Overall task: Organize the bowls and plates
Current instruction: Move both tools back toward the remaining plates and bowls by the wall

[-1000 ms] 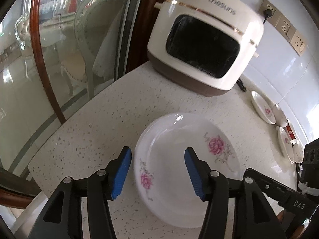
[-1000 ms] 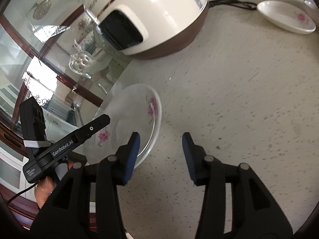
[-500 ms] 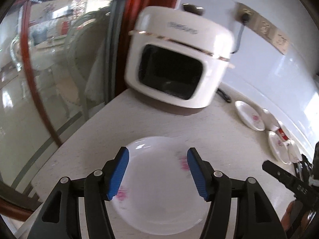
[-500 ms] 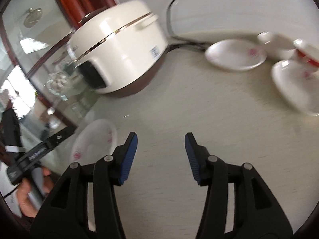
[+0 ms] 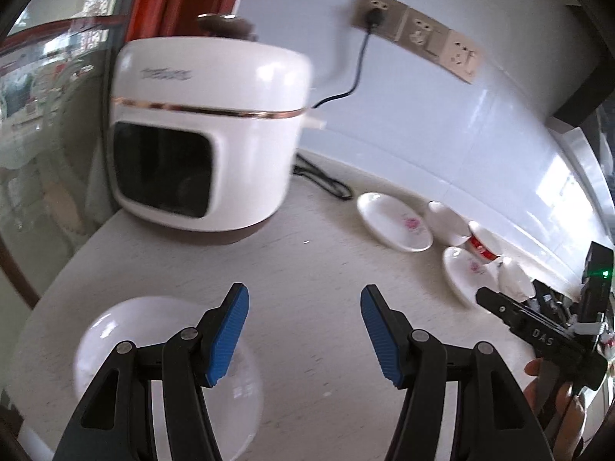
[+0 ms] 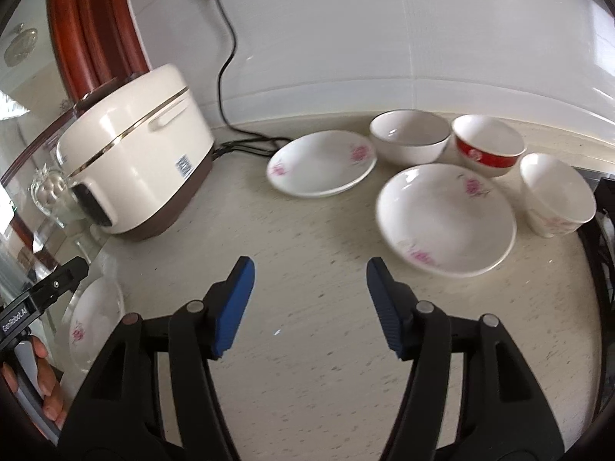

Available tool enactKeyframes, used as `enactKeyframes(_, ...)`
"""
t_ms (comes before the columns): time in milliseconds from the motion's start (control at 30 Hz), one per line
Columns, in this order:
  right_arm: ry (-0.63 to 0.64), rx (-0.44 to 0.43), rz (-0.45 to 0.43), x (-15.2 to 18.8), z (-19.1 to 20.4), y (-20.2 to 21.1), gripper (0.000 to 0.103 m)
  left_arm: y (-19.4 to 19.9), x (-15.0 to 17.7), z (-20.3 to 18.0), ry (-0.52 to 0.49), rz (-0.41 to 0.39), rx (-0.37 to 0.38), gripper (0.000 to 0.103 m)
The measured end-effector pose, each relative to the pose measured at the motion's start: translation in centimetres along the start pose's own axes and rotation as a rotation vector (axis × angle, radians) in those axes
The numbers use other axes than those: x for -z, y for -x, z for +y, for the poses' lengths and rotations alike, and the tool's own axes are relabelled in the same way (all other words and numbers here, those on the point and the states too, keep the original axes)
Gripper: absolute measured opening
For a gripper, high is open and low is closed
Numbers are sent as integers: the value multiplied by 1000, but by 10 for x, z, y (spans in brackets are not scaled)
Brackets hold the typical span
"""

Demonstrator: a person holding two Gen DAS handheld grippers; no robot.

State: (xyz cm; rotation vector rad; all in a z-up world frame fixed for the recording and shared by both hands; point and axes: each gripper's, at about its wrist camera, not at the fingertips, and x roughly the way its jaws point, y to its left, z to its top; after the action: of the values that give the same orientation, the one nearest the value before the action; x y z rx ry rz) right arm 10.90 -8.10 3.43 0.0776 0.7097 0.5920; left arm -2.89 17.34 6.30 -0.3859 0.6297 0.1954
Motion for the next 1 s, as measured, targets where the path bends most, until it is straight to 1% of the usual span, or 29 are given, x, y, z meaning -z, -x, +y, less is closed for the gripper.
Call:
enactKeyframes(267, -42, 33, -51, -18, -31, 4, 66, -17, -13, -43, -44, -10, 79, 62)
enactKeyframes(433, -82, 91, -112, -34, -59, 9, 68, -34, -24, -76, -67, -25, 135, 62)
enactKeyframes(567, -146, 105, -159, -42, -86, 13, 68, -51, -31, -99, -65, -25, 181, 62)
enactKeyframes(767, -221, 123, -215, -39, -117, 13, 68, -80, -39, -129, -58, -20, 221, 62)
enactKeyframes(900, -263, 124, -207, -36, -129, 11, 68, -102, -43, -147, -58, -4, 255, 62)
enactKeyframes(1000, -289, 123, -200, -31, -134, 11, 68, -124, -44, -162, -62, 31, 276, 62)
